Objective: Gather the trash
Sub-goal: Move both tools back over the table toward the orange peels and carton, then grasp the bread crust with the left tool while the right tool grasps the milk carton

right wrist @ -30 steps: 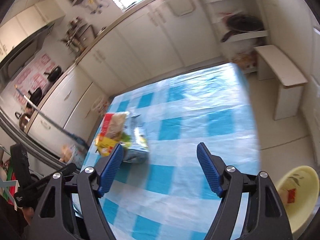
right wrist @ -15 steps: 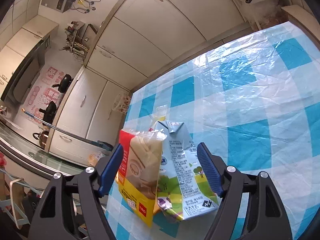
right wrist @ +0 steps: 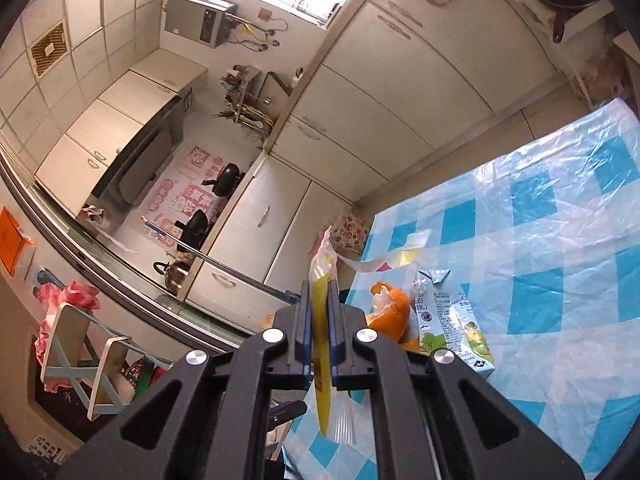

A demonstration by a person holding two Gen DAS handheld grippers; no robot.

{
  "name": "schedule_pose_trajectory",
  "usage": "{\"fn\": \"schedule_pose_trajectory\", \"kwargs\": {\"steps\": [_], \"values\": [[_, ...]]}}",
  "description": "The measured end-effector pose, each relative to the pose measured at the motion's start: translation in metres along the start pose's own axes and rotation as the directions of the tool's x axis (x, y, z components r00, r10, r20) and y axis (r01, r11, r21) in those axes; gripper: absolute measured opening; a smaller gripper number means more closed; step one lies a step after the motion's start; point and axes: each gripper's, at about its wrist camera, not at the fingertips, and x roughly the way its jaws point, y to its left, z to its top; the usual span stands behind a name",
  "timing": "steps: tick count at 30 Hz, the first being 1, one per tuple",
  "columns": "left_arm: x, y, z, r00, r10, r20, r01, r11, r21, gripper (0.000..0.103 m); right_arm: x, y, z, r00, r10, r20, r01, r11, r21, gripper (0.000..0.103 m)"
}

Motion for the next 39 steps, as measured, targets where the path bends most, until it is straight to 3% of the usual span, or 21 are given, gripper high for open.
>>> {"fn": "schedule_pose_trajectory", "kwargs": {"steps": [5,10,18,21,23,28,34,39], "values": [[0.001,-0.023,0.004,0.998,0.049,0.048,-0.052,0.995,0.081,0.083,-0.043,-0.001,0.0,0.998,-0.042,0.041,0.042,0.999,-0.003,0.007],[0.01,-0.053,0.042,0.996,0.053,0.077,-0.063,0.989,0.134,0.083,-0.055,-0.011,-0.002,0.995,-0.094,0.042,0.094,0.996,0.01,0.007],[0.057,-0.097,0.086,0.997,0.079,0.025,-0.082,0.98,0.179,0.083,-0.066,-0.022,-0.006,0.991,-0.128,0.027,0.128,0.992,0.01,0.007],[0.074,-0.103,0.094,0.991,0.134,0.01,-0.133,0.974,0.185,0.083,-0.066,-0.026,-0.007,0.989,-0.145,0.01,0.145,0.989,0.007,0.007],[0.084,-0.098,0.096,0.989,0.144,-0.024,-0.138,0.978,0.157,0.074,-0.065,-0.03,-0.008,0.988,-0.153,-0.001,0.153,0.988,0.008,0.007],[0.095,-0.081,0.098,0.99,0.113,-0.085,-0.104,0.989,0.104,0.021,-0.063,-0.034,-0.008,0.986,-0.165,-0.015,0.165,0.986,0.014,0.007],[0.06,-0.069,0.1,1.0,0.022,-0.002,-0.022,0.997,0.075,0.003,-0.061,-0.032,-0.011,0.985,-0.169,-0.022,0.169,0.986,0.003,0.007],[0.022,-0.063,0.099,0.992,-0.063,0.11,0.052,0.993,0.106,0.002,-0.056,-0.031,-0.013,0.983,-0.178,-0.032,0.178,0.984,0.0,0.007]]}}
